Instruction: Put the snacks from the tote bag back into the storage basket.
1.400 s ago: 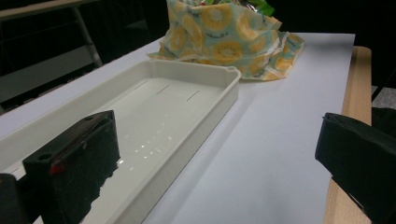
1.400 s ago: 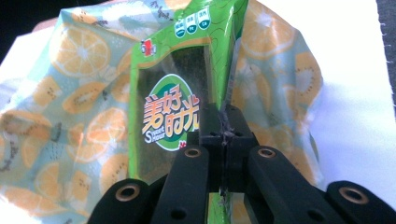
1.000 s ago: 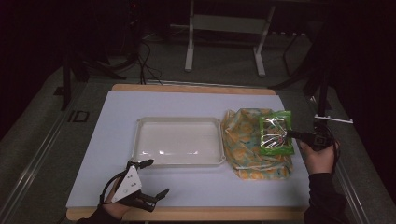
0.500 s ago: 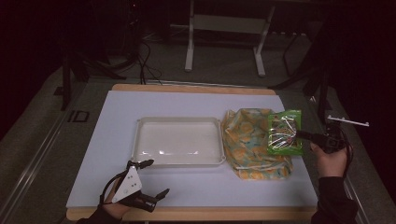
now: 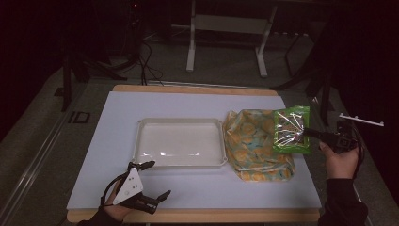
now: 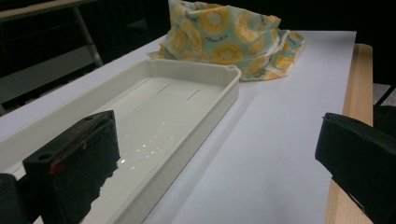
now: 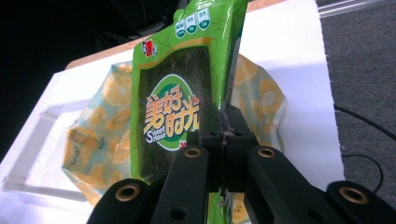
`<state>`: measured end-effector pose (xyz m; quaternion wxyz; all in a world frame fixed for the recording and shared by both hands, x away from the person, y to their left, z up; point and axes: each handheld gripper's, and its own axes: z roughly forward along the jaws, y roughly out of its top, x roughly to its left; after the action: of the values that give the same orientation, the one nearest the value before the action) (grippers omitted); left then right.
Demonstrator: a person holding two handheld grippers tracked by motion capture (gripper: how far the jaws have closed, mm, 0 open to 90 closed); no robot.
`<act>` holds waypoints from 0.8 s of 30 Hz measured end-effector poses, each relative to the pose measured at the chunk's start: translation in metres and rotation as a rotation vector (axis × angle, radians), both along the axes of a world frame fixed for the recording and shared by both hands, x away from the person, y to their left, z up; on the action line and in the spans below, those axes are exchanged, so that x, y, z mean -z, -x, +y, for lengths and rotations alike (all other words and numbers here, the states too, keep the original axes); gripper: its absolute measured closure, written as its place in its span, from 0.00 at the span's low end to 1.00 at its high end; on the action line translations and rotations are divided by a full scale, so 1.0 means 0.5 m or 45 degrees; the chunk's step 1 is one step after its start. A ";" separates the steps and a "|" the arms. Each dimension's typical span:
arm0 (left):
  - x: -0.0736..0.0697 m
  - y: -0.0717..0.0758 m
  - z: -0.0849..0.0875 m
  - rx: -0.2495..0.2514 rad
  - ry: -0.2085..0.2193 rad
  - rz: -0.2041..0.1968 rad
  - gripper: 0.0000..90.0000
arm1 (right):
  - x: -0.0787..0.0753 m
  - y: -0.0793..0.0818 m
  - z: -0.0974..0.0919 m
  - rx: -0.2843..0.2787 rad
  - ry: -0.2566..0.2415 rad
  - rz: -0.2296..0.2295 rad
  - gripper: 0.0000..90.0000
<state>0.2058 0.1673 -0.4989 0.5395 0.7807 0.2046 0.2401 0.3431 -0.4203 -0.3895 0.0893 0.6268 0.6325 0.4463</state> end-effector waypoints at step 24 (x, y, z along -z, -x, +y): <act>-0.001 0.002 0.000 0.002 -0.001 -0.003 0.00 | -0.073 -0.011 0.089 -0.106 -0.016 -0.094 0.99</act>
<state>0.2049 0.1674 -0.4986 0.5397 0.7807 0.2032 0.2408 0.3484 -0.3759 -0.3530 0.0898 0.5835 0.6515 0.4764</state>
